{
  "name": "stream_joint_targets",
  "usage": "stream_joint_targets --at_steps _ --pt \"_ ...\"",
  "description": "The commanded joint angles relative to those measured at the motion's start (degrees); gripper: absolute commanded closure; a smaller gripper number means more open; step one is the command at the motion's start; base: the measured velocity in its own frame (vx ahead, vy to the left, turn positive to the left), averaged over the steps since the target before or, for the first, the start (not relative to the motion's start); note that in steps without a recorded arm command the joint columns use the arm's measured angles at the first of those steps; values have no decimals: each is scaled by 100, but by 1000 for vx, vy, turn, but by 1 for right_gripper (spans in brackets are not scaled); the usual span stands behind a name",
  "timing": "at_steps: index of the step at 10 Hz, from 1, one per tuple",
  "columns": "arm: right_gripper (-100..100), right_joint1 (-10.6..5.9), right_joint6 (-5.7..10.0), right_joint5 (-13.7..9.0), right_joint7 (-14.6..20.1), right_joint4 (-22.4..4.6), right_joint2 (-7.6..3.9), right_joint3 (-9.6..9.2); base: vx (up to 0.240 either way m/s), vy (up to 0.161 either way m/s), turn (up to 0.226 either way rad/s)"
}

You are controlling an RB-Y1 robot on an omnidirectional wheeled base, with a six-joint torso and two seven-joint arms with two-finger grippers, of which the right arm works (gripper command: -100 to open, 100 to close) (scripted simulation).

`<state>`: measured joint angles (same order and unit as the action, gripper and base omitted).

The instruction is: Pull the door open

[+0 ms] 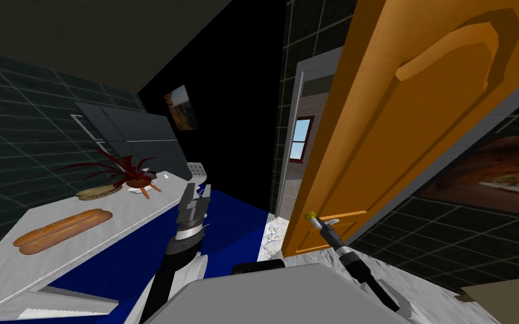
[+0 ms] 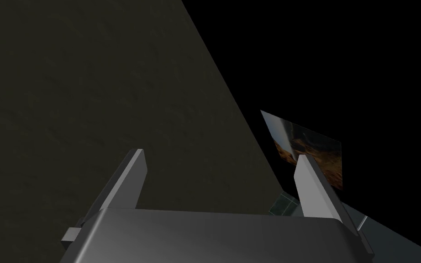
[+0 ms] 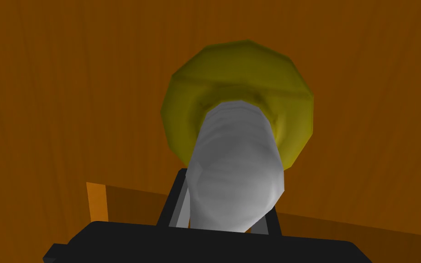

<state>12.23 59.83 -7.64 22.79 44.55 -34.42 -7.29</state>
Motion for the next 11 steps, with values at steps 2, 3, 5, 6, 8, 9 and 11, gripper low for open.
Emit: stream_joint_targets --at_steps 2,3,5,6,8,9,11 --pt "100 72 244 9 55 -118 -67 -56 -220 -92 169" --pt "100 96 329 8 78 -161 -97 -73 -205 -70 173" --pt "100 152 530 6 133 -263 -166 -111 -214 -98 192" --pt "100 171 597 6 152 -297 -189 -124 -237 -93 187" --pt "100 133 643 17 171 -367 -175 -153 -188 -44 89" --pt "100 141 746 22 198 -452 -193 -175 -148 -62 189" --pt "100 144 842 24 220 -529 -216 -190 -214 -80 186"
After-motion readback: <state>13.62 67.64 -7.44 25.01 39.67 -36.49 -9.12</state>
